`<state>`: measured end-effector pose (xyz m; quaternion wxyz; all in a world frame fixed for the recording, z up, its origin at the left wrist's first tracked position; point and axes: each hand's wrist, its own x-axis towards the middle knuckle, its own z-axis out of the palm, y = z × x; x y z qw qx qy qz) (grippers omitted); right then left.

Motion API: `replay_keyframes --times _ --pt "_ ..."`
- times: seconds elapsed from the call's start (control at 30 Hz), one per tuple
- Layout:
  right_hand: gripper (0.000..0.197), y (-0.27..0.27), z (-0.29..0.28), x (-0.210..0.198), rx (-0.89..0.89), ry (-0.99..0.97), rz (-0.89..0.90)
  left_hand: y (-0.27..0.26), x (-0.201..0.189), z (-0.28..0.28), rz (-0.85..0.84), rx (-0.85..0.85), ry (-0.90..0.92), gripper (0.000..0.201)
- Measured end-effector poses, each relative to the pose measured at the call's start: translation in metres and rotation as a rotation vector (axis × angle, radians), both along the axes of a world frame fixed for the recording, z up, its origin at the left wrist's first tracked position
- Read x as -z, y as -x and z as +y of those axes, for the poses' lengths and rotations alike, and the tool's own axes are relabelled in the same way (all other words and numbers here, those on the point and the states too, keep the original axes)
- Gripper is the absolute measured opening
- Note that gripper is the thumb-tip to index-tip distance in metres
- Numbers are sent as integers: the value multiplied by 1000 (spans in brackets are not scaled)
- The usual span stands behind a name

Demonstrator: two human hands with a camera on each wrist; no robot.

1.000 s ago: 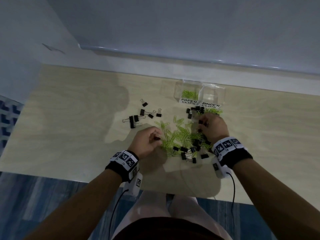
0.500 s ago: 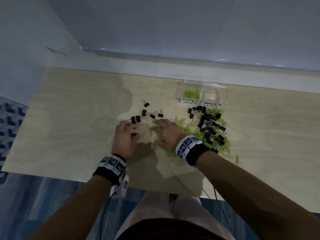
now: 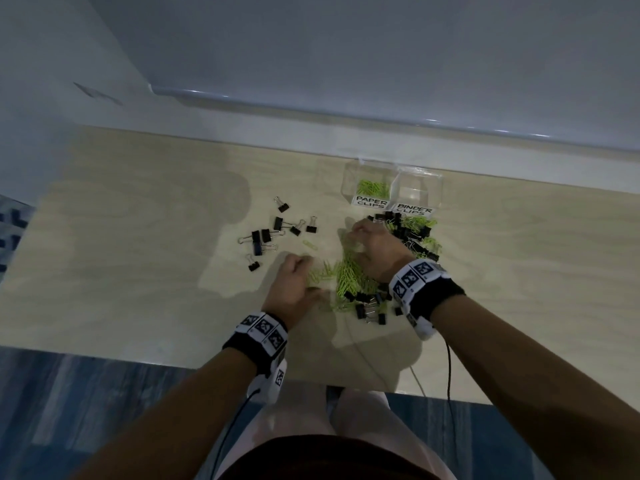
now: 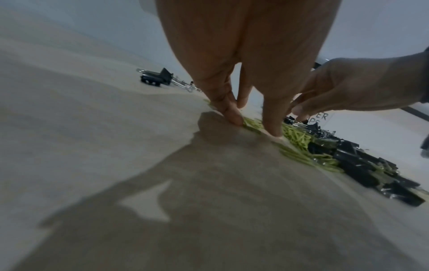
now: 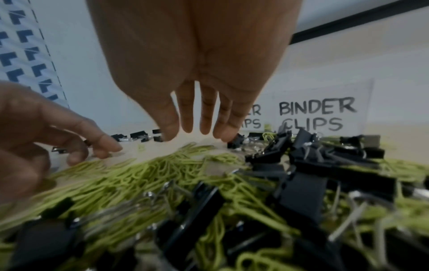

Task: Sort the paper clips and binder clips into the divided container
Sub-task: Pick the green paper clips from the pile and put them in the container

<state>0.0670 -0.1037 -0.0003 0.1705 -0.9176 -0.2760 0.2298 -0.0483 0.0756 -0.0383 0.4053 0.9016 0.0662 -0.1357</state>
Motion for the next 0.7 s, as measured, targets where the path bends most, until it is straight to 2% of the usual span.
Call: replay_keyframes --times 0.07,0.13,0.23,0.4,0.5,0.7 --pt "57 -1 2 1 -41 166 45 -8 0 -9 20 48 -17 92" --pt "65 2 4 5 -47 235 53 -14 -1 -19 54 105 -84 90" --pt "51 6 6 8 10 196 76 -26 -2 -35 62 161 -172 77" --pt "24 3 1 7 125 187 128 -42 -8 -47 83 133 -134 41" --pt "15 -2 -10 8 293 81 195 -48 -8 -40 90 104 -97 24" --pt "17 -4 -33 8 636 -297 334 -62 -16 -27 123 -3 -23 17"
